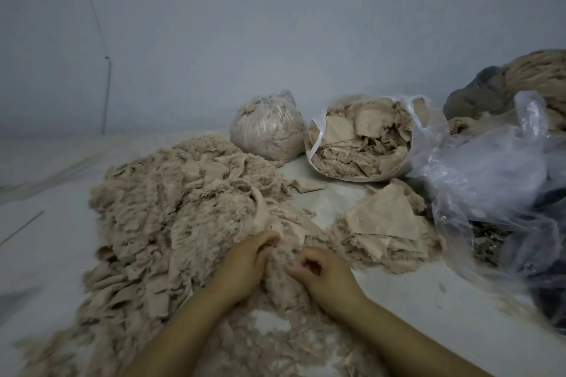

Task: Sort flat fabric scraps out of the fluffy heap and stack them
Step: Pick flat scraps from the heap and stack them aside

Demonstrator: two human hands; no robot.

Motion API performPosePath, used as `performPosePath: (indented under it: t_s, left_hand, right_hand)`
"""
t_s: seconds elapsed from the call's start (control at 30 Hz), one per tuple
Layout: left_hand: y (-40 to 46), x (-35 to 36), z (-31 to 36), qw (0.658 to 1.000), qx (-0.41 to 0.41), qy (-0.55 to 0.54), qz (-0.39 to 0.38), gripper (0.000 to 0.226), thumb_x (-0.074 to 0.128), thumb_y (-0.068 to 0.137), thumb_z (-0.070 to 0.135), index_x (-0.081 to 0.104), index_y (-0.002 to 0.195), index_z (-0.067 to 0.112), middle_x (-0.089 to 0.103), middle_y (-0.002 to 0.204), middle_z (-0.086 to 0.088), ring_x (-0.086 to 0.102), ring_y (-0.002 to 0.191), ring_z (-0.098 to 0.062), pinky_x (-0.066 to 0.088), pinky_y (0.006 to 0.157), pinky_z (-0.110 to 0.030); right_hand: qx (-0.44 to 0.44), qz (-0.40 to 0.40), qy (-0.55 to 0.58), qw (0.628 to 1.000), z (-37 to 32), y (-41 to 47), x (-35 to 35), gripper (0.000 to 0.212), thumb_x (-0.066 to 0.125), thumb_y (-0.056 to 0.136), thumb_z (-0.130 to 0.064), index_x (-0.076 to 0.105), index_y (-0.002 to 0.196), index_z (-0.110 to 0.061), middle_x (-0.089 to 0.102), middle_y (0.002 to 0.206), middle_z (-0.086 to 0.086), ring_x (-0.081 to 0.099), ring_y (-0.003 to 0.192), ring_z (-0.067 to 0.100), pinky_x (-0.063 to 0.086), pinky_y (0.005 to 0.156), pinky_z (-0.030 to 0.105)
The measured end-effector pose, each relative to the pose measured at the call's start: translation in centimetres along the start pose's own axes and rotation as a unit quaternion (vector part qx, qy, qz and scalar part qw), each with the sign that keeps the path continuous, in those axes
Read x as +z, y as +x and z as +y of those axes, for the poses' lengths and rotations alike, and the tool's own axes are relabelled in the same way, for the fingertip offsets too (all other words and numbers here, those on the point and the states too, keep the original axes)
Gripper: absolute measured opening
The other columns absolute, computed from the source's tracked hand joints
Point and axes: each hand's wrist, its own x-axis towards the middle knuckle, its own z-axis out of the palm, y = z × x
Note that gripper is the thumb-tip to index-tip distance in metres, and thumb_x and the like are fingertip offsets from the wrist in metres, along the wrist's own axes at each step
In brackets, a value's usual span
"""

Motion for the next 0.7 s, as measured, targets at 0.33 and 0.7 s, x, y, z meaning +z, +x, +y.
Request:
performPosePath:
  t_s: [0.33,0.7]
  left_hand:
    - [-0.1,0.2,0.1,0.995,0.079,0.054,-0.013,0.035,0.052,0.093,0.012,0.06,0.125,0.021,0.048,0.131,0.015,0.04,0.121,0.002,0.014,0.088,0.01]
    - [-0.6,1.2,1.1,0.998,0.042,0.016,-0.05,0.022,0.05,0.094,0.013,0.071,0.089,0.019,0.069,0.094,0.006,0.06,0.082,-0.004,0.047,0.076,-0.014]
  right_hand:
    - [0.045,0.044,0.186,0.98,0.7,-1.6,-2.2,0.021,0.068,0.087,-0.018,0.057,0.069,-0.014,0.051,0.062,-0.009,0.045,0.058,0.003,0.037,0.058,0.013]
    - [-0.023,-0.003,0.183,0.983,-0.9,-3.2,-1.5,0.023,0.07,0.083,-0.005,0.059,0.064,-0.012,0.052,0.06,-0.008,0.045,0.057,0.001,0.036,0.059,0.014]
